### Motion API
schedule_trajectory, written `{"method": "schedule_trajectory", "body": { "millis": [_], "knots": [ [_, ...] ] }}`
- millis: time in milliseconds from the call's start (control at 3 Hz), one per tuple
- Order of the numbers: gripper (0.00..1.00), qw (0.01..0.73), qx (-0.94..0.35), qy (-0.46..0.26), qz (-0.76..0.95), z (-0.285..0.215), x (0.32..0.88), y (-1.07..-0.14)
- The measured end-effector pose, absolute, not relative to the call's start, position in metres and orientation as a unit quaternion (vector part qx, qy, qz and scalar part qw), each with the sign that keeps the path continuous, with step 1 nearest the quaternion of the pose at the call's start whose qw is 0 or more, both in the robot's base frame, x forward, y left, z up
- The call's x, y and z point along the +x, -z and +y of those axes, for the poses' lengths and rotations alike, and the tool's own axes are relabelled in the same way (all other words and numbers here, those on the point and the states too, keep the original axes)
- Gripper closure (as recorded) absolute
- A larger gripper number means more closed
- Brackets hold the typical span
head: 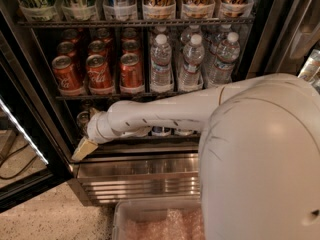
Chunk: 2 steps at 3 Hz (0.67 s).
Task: Pick 7up can from bottom shelf of fridge
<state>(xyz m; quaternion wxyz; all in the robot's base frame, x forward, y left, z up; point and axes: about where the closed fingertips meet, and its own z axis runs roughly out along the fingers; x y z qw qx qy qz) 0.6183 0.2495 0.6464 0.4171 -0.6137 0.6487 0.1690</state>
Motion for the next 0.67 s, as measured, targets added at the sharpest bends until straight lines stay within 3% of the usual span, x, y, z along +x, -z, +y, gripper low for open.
{"method": "schedule_trajectory", "body": {
  "millis": [667],
  "knots": [
    [0.07, 0.422, -0.607, -0.159, 0.655, 0.262, 0.646, -0.631]
  ]
}}
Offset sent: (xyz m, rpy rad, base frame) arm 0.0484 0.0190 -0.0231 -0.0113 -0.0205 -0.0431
